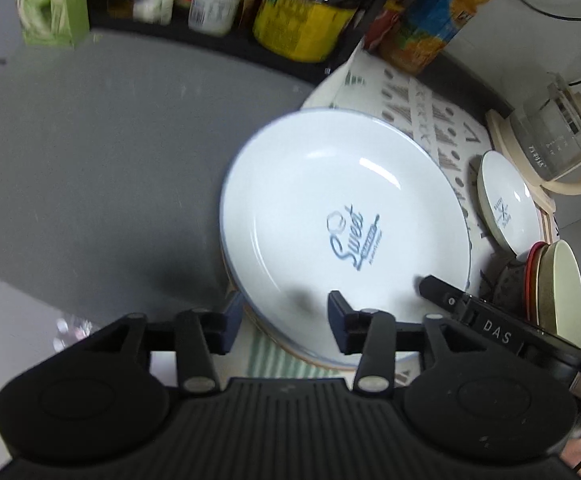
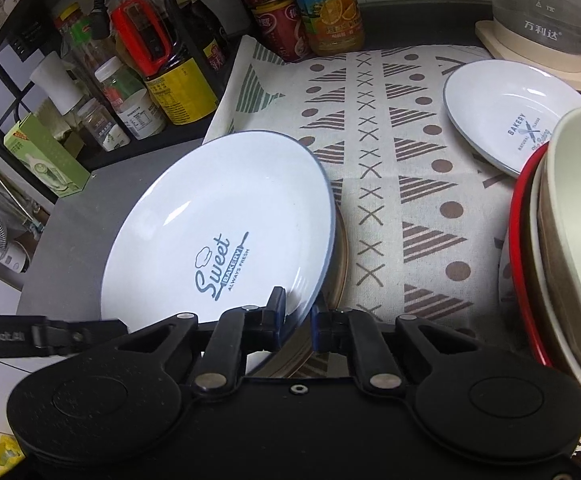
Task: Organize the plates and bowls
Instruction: 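Lower the 'Sweet' plate flat onto the brown-patterned white plate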
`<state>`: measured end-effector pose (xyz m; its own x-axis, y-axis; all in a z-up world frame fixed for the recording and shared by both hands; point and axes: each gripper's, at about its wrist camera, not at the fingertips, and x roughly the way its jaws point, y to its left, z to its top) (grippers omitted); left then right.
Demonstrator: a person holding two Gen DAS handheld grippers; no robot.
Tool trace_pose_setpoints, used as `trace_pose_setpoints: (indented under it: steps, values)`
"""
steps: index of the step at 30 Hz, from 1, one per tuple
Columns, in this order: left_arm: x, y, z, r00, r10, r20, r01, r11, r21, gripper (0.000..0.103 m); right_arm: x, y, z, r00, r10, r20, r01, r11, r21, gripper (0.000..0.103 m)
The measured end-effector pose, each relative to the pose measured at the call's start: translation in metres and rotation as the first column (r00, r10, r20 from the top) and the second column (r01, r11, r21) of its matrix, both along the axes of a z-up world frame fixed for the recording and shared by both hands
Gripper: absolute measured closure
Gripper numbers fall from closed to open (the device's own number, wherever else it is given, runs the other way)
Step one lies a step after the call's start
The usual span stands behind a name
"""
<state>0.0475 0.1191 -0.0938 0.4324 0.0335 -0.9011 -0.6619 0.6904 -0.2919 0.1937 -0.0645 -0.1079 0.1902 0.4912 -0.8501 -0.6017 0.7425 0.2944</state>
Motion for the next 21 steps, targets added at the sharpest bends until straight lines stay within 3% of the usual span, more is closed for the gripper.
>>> trace_pose_setpoints:
  steps: [4,9,21]
  values:
    - [-0.002,0.011,-0.003,0.999,0.048,-0.013,-0.047,0.999,0.023,0.051,0.001,0.002,-0.001,1.0,-0.007,-0.001,0.007,1.0,-0.008,0.09]
    - [0.003,0.01,-0.011,0.998,0.04,-0.048,-0.036,0.996,0.087,0.051,0.003,0.005,0.0,1.0,0.001,-0.014,-0.001,1.0,-0.016,0.088]
    - [0.01,0.019,-0.008,0.997,0.06,-0.038,-0.055,0.992,0.113,0.051,0.005,0.003,0.002,0.999,0.013,-0.033,-0.014,1.0,-0.017,0.086]
